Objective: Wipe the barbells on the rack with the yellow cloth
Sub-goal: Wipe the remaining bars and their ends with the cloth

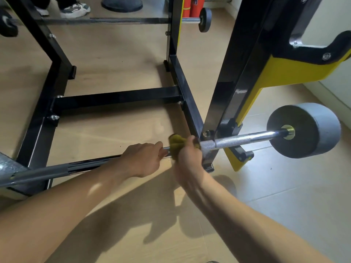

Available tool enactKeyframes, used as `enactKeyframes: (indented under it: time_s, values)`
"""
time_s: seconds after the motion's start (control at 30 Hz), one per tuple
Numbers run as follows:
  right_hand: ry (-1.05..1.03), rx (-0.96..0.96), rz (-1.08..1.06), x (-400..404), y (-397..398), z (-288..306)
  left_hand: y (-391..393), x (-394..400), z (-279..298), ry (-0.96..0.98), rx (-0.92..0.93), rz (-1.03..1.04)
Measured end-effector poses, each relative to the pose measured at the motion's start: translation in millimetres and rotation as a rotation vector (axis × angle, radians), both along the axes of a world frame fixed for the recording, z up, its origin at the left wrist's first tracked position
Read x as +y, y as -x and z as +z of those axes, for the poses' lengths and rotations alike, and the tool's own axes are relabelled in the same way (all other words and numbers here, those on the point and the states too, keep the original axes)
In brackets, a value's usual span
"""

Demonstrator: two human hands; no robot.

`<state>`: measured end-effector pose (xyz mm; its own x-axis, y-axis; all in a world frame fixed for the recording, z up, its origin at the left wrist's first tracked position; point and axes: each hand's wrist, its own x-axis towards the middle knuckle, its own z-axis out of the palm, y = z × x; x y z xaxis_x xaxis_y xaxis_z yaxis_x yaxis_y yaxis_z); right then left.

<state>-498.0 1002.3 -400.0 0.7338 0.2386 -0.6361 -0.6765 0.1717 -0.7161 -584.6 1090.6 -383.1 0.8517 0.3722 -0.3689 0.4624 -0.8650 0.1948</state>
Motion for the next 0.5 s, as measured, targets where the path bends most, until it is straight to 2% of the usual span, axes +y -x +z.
enactKeyframes:
  time_s: [0.1, 0.17, 0.27, 0.33, 0.47, 0.5]
  values:
    - [-0.136, 0.069, 0.165, -17, 6, -2, 6, 1, -1, 0.000, -0.029, -0.027]
    - [-0.189, 0.139, 0.122, -46, -23, 7, 7, 1, -1, 0.012, -0.029, -0.022]
    - [-0.084, 0.099, -0.162, -77, -81, 14, 4, 1, -1, -0.002, -0.044, -0.033]
    - [-0.001, 0.110, -0.249, -75, -88, 15, 3, -2, -3, -0.023, -0.055, -0.047]
    - [0.171, -0.062, -0.145, -23, -27, 11, 3, -2, -4, -0.065, -0.081, -0.044]
    - [0.125, -0.031, -0.096, -7, -4, 9, 4, -1, -5, -0.072, -0.083, -0.048]
